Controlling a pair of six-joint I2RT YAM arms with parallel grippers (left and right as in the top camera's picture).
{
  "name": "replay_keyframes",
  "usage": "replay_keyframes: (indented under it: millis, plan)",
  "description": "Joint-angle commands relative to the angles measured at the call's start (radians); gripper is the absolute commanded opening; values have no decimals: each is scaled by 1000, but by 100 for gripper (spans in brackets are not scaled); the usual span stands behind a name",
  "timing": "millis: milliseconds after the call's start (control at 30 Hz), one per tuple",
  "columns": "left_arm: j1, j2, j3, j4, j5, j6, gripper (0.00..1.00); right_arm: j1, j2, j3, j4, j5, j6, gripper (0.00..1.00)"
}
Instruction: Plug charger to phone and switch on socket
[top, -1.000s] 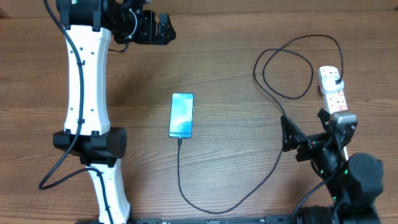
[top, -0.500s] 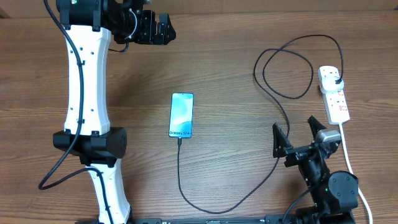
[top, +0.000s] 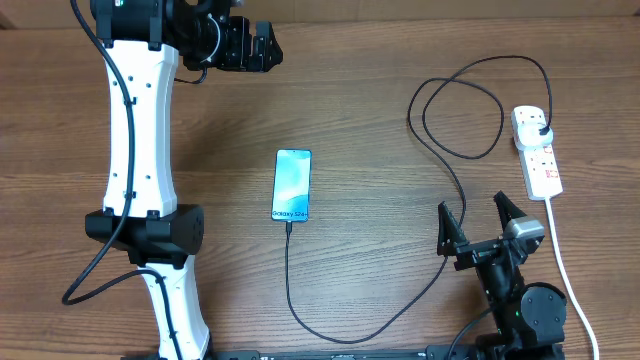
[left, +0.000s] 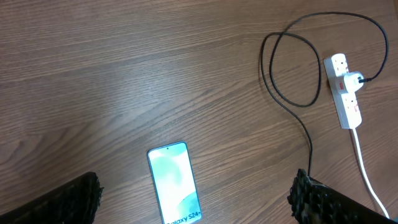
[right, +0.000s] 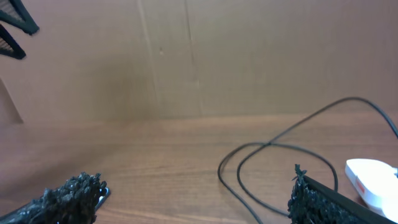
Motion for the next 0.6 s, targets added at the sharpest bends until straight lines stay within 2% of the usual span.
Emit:
replay_keyframes:
  millis: [0,167,567]
  plan:
    - [4,-22,19,-2,-2,2,100,6,-14,-29,31,17,0,100]
    - [4,-22,19,-2,-2,2,100,6,-14,-76,94,17,0,100]
    - [4,-22,19,-2,-2,2,100,6,-14,-80,10,27,-1,100]
